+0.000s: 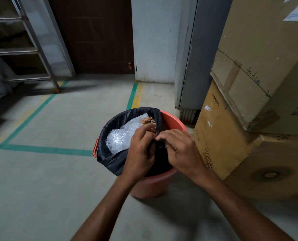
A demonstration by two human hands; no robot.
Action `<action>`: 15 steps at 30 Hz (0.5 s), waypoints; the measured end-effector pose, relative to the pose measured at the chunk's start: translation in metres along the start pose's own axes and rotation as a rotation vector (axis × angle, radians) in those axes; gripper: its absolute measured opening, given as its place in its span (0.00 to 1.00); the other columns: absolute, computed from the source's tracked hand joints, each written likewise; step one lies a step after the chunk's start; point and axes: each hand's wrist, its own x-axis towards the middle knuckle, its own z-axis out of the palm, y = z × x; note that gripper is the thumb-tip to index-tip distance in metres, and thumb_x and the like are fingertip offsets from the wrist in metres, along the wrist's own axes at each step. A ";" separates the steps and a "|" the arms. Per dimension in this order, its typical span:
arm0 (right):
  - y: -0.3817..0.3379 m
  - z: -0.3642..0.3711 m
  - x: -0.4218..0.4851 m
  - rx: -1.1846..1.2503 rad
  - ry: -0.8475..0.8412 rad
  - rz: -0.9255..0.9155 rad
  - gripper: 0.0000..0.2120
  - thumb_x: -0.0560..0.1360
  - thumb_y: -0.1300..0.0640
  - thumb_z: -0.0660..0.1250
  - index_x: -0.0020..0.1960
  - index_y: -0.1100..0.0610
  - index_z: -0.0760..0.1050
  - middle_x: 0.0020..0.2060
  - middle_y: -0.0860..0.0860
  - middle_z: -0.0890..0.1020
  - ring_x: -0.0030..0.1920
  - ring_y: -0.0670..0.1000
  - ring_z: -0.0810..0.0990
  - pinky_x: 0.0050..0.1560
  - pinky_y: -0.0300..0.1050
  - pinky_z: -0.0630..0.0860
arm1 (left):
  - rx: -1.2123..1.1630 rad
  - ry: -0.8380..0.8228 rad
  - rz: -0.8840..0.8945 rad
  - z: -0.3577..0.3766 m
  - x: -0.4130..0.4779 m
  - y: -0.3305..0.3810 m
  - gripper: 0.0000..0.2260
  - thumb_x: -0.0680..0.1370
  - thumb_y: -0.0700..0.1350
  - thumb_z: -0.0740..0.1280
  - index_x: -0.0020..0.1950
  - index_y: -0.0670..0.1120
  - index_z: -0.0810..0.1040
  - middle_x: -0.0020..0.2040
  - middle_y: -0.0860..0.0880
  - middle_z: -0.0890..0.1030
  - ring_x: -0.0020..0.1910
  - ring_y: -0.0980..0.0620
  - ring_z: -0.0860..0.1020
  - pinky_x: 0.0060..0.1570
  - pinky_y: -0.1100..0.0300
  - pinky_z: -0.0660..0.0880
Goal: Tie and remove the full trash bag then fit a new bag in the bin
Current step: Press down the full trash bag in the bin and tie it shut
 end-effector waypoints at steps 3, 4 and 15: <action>-0.008 0.004 -0.005 0.039 0.018 -0.086 0.14 0.72 0.70 0.63 0.53 0.61 0.83 0.49 0.53 0.86 0.52 0.56 0.84 0.52 0.52 0.77 | -0.142 -0.003 -0.044 -0.007 0.001 -0.004 0.16 0.70 0.22 0.63 0.51 0.40 0.72 0.64 0.47 0.78 0.65 0.50 0.77 0.61 0.54 0.76; -0.009 0.005 -0.007 0.053 0.020 -0.104 0.14 0.73 0.69 0.63 0.52 0.61 0.83 0.49 0.53 0.86 0.51 0.55 0.83 0.52 0.51 0.77 | -0.161 -0.009 -0.050 -0.010 0.001 -0.004 0.19 0.70 0.22 0.64 0.54 0.41 0.72 0.62 0.49 0.79 0.62 0.51 0.79 0.59 0.58 0.76; 0.027 0.008 0.006 0.217 0.084 0.179 0.12 0.76 0.55 0.62 0.55 0.52 0.82 0.50 0.43 0.83 0.53 0.43 0.80 0.52 0.44 0.76 | 0.078 0.033 0.111 -0.017 -0.003 -0.007 0.12 0.74 0.32 0.65 0.51 0.40 0.85 0.48 0.47 0.83 0.48 0.49 0.81 0.45 0.53 0.79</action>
